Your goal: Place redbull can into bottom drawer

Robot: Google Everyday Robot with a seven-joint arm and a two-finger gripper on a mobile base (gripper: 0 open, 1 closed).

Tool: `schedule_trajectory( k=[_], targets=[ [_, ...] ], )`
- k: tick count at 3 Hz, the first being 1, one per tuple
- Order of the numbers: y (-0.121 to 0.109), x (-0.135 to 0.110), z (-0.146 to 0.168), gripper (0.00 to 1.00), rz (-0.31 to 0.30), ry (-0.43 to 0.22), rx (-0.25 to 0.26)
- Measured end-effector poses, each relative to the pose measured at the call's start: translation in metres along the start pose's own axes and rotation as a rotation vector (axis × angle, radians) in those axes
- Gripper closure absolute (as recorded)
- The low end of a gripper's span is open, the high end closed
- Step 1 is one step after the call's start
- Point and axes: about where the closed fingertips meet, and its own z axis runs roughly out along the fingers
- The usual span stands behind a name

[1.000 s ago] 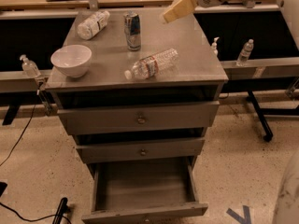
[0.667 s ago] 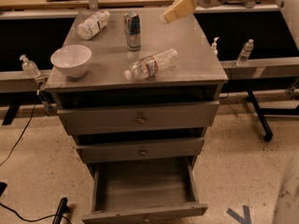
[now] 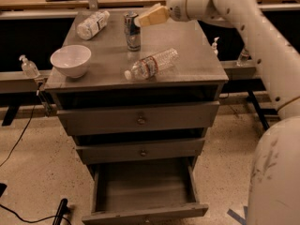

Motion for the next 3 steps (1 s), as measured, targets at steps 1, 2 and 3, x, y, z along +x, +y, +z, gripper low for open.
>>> schedule_trajectory(
  k=[1,2,3],
  targets=[
    [0.006,0.011,0.039,0.0,0.056,-0.05,0.006],
    [0.007,0.024,0.064,0.0,0.087,-0.041,0.037],
    [-0.001,0.042,0.077,0.0,0.138,-0.003,0.094]
  ],
)
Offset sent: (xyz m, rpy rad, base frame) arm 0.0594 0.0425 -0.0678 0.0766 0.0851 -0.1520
